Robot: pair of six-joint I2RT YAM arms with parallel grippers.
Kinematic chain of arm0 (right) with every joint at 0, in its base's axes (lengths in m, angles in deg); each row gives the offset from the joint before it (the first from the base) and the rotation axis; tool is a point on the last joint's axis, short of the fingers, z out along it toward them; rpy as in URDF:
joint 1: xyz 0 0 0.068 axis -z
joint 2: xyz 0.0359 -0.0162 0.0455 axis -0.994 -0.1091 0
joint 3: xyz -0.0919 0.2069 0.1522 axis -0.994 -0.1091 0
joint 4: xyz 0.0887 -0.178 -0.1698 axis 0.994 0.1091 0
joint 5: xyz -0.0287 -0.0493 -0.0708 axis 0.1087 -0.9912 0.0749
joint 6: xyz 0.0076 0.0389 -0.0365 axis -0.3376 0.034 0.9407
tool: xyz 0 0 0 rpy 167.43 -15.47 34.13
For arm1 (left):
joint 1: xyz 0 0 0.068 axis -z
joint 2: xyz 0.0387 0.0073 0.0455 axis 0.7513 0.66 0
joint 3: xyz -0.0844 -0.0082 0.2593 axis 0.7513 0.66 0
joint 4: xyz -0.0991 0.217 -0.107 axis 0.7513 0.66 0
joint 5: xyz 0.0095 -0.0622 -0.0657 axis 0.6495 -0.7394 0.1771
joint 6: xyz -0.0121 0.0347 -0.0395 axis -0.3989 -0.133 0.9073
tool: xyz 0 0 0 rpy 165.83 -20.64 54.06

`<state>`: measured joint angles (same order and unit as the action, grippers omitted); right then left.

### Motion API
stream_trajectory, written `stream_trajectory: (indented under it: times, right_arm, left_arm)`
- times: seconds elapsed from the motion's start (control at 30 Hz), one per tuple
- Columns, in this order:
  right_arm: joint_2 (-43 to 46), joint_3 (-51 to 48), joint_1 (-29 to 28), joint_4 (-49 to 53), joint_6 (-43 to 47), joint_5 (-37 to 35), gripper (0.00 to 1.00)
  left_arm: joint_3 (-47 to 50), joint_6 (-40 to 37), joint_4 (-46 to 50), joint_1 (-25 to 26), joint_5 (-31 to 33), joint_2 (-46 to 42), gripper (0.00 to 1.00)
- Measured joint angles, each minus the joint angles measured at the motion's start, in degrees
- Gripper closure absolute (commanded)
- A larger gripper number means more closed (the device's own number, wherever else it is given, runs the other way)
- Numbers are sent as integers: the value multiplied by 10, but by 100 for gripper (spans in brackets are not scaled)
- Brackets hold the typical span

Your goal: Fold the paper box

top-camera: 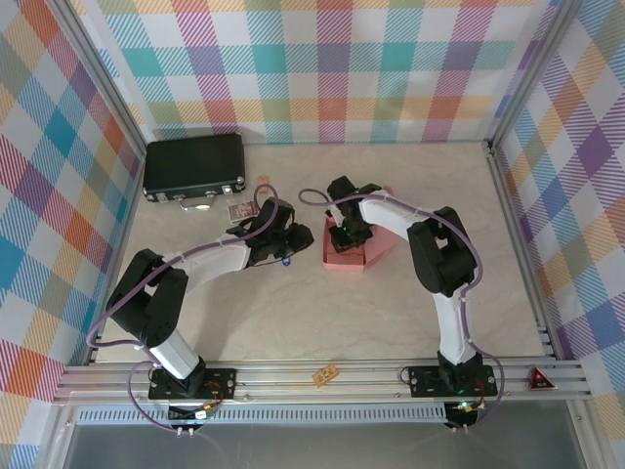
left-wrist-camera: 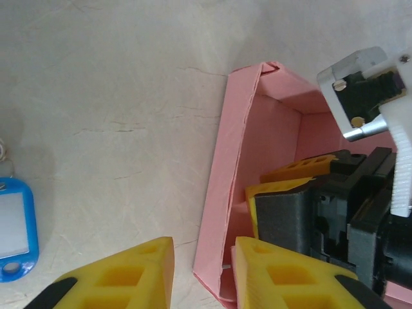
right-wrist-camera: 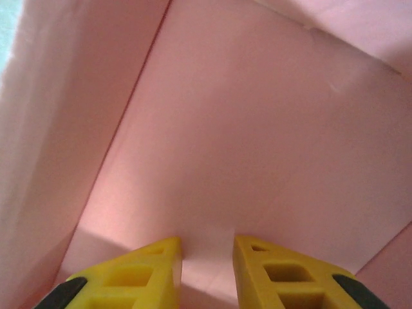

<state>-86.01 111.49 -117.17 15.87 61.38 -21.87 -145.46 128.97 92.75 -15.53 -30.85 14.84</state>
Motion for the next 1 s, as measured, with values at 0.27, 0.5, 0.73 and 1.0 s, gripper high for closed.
stream_trajectory:
  times: [0.27,0.5,0.73,1.0]
  right_arm:
    - [4,20,0,18,7,-6,71]
    - [46,37,0,22,0,-19,70]
    - [100,49,0,21,-20,-27,66]
    - [236,25,8,17,-54,-38,62]
  left_arm:
    - [-7,0,-33,0,-21,43,70]
    - [-46,0,-44,0,-58,125,72]
    - [-58,0,-57,0,-71,138,74]
    - [-57,3,-60,0,-73,137,76]
